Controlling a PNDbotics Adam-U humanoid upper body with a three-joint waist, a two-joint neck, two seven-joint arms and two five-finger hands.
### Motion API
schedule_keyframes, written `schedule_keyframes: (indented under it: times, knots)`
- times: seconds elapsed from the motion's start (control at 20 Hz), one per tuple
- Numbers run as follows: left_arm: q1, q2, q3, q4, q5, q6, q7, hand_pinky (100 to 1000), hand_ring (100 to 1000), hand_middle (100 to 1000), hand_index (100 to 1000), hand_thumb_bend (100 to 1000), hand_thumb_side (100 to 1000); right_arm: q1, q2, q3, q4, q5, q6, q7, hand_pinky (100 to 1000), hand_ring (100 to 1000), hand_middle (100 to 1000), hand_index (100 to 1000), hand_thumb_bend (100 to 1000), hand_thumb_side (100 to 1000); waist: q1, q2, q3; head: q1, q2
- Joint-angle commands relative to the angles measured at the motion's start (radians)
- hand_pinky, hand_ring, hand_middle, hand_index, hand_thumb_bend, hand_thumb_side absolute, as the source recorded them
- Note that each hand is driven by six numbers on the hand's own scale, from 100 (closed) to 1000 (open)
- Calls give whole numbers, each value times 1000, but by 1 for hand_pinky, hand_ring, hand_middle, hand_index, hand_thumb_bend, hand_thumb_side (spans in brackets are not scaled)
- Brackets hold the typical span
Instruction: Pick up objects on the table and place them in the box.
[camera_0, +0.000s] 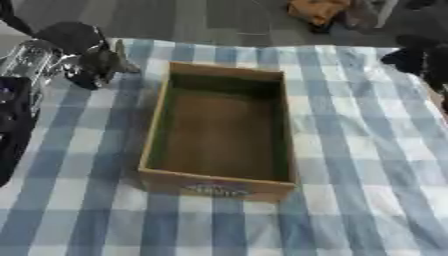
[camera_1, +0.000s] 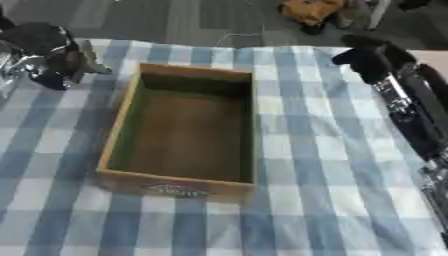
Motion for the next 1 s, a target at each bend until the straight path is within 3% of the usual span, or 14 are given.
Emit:
schedule_keyframes:
  times: [0.05,0.5,1.0]
  knots:
    - [-35,22,-5,-33,-1,-4,-10,474,489,256,312,100,240,-1,-13,-9,-8,-8,-1,1,895,856,706,891,480,1000,2,-38,3,-6,10]
    - [-50,19,-43,-101,74,-57,-70,479,487,255,313,100,240,9,-13,-7,-8,-12,0,2,894,856,707,891,510,1000,11,-78,18,-16,45]
    - [-55,10,-107,-219,354,-44,-166,480,472,257,323,100,248,11,-7,-2,-8,-18,1,8,894,857,707,891,536,1000,21,-108,21,-26,55]
